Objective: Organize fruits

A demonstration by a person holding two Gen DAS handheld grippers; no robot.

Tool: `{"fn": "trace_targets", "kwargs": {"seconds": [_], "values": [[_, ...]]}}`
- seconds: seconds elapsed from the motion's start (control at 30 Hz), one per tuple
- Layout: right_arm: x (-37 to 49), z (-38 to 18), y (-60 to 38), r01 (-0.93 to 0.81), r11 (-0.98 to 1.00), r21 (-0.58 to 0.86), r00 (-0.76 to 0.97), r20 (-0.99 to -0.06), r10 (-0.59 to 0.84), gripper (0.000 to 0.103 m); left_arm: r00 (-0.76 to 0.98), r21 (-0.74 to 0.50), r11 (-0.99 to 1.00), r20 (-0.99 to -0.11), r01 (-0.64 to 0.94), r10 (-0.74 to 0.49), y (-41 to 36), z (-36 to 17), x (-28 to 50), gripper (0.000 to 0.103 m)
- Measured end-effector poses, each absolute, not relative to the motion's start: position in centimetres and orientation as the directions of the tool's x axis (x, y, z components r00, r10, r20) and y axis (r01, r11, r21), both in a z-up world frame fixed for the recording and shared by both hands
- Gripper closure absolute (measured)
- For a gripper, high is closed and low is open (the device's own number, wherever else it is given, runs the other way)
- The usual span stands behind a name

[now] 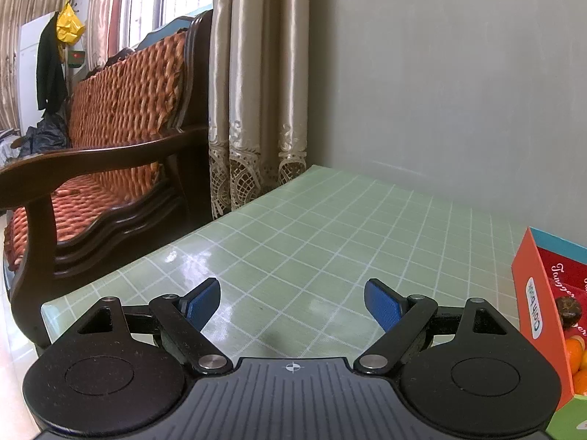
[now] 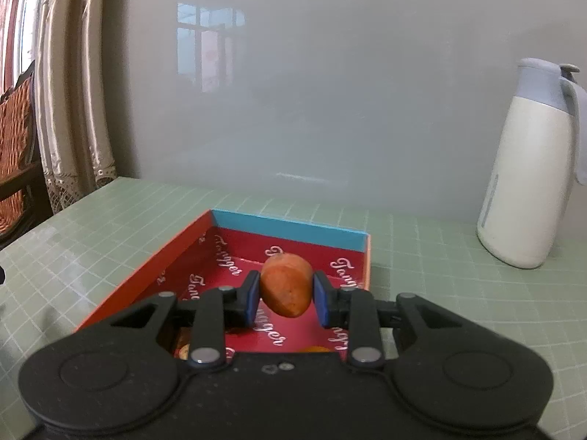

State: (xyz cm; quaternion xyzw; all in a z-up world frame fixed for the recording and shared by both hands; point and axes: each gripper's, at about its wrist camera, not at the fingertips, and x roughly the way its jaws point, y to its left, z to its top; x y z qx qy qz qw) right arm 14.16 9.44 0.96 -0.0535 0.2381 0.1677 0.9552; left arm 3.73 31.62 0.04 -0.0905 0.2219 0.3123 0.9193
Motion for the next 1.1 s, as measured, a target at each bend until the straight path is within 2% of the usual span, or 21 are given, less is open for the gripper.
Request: {"fn": "trace_targets", "kwargs": {"seconds": [0.57, 0.67, 0.73, 0.87, 0.9, 0.93, 0.97, 1.1], "values": [[14.0, 0.9, 9.5, -0.363, 0.932, -0.027, 0.823, -0.478, 0.307, 0.074, 0.714, -0.019, 0.799, -0.463, -0.600, 0.525, 31.0, 0.3, 4.0, 0.018], [14.3, 0.7, 9.7, -0.377, 0.925, -0.040, 0.804, -0.510, 0.305, 0.071, 0.717, -0.019, 0.803, -0.462, -0.596, 0.521, 30.7, 0.4, 4.1, 0.018], [14.2, 0.5, 9.5, -0.368, 0.929, -0.044, 0.812, -0.501, 0.298, 0.060, 0.720, -0.019, 0.805, -0.461, -0.593, 0.519, 30.4, 0.5, 4.1, 0.018], [13.7, 1.6, 7.9, -0.355, 0.935, -0.003, 0.831, -0.459, 0.314, 0.055, 0.727, -0.033, 0.811, -0.464, -0.585, 0.506, 29.7, 0.7, 4.4, 0.017], [13.5, 2.0, 7.3, -0.349, 0.937, 0.001, 0.841, -0.441, 0.313, 0.038, 0.731, -0.038, 0.813, -0.463, -0.581, 0.501, 29.4, 0.8, 4.5, 0.015], [13.1, 2.3, 6.6, -0.343, 0.939, 0.009, 0.852, -0.419, 0.315, 0.016, 0.736, -0.042, 0.815, -0.457, -0.578, 0.499, 29.0, 1.0, 4.5, 0.005], [12.6, 2.7, 5.6, -0.332, 0.943, 0.021, 0.867, -0.387, 0.314, 0.010, 0.740, -0.039, 0.814, -0.446, -0.579, 0.504, 28.4, 1.3, 4.5, 0.000], [11.0, 3.9, 1.9, -0.296, 0.953, 0.065, 0.887, -0.352, 0.299, 0.004, 0.769, -0.040, 0.834, -0.412, -0.551, 0.489, 25.7, 2.5, 4.4, 0.000]]}}
